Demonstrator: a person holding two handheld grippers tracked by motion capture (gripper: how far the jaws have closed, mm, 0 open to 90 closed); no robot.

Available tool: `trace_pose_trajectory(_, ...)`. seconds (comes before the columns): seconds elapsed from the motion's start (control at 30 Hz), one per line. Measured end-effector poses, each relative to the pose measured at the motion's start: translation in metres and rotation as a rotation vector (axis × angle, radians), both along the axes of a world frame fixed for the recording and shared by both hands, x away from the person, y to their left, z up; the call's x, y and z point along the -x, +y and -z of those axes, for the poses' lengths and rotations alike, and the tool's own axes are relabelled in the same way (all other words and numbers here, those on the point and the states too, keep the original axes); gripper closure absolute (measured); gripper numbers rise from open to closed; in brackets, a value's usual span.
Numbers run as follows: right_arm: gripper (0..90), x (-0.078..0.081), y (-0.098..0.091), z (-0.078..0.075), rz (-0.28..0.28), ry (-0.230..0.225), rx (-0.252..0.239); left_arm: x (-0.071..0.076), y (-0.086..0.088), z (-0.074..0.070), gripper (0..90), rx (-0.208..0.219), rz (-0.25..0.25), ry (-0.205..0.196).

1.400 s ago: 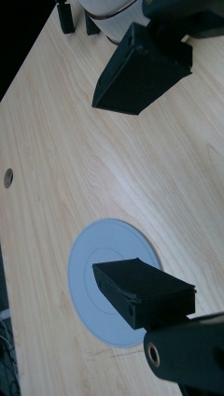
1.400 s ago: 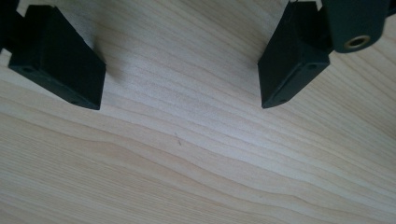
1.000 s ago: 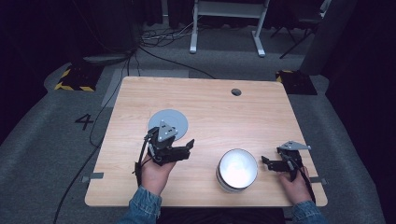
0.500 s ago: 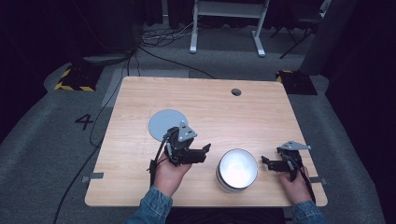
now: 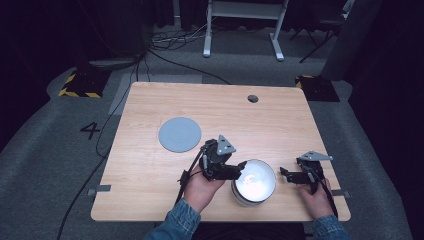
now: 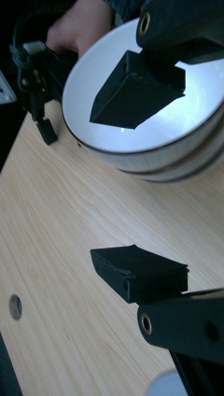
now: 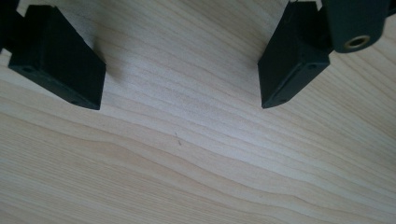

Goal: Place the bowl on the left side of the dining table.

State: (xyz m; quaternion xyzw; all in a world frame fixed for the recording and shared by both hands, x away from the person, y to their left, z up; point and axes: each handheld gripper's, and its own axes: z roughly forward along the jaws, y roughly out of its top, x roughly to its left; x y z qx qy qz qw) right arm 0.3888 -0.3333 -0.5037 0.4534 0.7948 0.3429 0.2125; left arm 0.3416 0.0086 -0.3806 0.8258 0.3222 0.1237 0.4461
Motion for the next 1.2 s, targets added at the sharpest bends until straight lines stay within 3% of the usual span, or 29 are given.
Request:
trace_pose_trajectory(0.1,15.3,0.000,0.000,0.000,0.002,0.002,-0.005,-0.003,-0.008,0.005,28.5,-0.015,0.019,0.030)
trace_pose_trajectory(0.2,15.3,0.000,0.000,0.000,0.002,0.002,-0.005,-0.003,-0.015,0.008,28.6,-0.029,0.016,0.035)
trace_pose_trajectory(0.33,15.3,0.000,0.000,0.000,0.002,0.002,-0.004,-0.004,-0.023,0.012,35.2,-0.051,0.037,0.037)
trace_pose_trajectory(0.6,15.3,0.000,0.000,0.000,0.001,0.001,0.000,-0.007,-0.035,0.024,61.4,-0.118,0.081,0.056)
trace_pose_trajectory(0.8,15.3,0.000,0.000,0.000,0.001,0.000,0.000,-0.007,-0.034,0.025,77.5,-0.137,0.060,0.041)
trace_pose_trajectory(0.9,15.3,0.000,0.000,0.000,0.002,0.001,0.000,-0.007,-0.034,0.025,78.8,-0.148,0.059,0.027)
trace_pose_trajectory(1.0,15.3,0.000,0.000,0.000,0.001,0.000,0.000,-0.006,-0.034,0.024,79.7,-0.151,0.066,0.037)
trace_pose_trajectory(1.13,15.3,0.000,0.000,0.000,0.001,0.000,0.000,-0.006,-0.032,0.024,80.6,-0.131,0.073,0.045)
trace_pose_trajectory(1.17,15.3,0.000,0.000,0.000,0.001,0.000,0.000,-0.005,-0.032,0.024,81.1,-0.122,0.066,0.037)
trace_pose_trajectory(1.2,15.3,0.000,0.000,0.000,0.001,0.000,0.000,-0.005,-0.032,0.024,81.1,-0.138,0.069,0.022)
